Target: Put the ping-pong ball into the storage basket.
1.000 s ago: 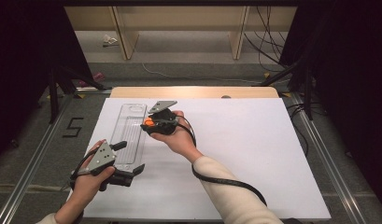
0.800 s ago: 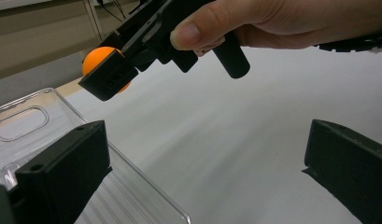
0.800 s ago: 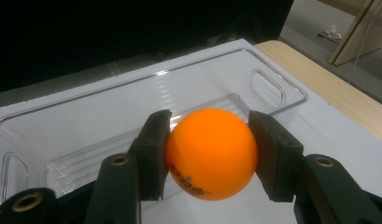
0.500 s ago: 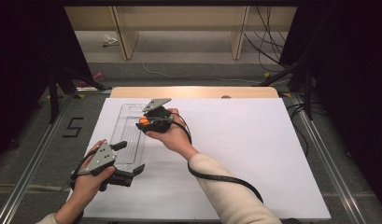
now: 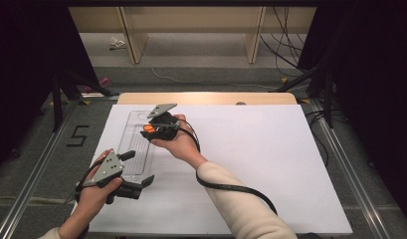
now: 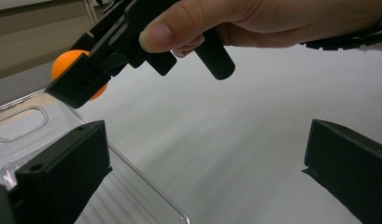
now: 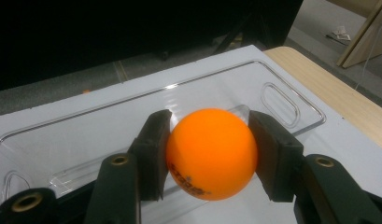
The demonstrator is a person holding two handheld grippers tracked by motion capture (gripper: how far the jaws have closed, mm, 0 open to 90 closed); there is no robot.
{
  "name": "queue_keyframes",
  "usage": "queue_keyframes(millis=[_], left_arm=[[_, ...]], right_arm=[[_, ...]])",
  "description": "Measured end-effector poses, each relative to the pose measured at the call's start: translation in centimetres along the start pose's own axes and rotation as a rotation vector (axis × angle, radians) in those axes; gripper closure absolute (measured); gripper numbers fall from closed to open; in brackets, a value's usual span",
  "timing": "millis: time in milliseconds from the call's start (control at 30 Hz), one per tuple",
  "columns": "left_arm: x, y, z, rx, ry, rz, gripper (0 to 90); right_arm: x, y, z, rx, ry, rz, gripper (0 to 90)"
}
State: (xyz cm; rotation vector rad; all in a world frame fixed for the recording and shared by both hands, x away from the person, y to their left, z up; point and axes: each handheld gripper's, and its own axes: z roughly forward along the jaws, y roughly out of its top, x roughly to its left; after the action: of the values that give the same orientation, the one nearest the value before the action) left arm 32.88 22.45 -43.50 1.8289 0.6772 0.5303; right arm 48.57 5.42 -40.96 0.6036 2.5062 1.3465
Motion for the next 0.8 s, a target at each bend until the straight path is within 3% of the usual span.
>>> queue_keyframes(millis=[800], left_arm=[[0.0,0.0,0.0,-0.003,-0.002,-0.001,0.0]], right_arm=[[0.3,0.8,1.6,0.027,0.017,-0.011,51.3]])
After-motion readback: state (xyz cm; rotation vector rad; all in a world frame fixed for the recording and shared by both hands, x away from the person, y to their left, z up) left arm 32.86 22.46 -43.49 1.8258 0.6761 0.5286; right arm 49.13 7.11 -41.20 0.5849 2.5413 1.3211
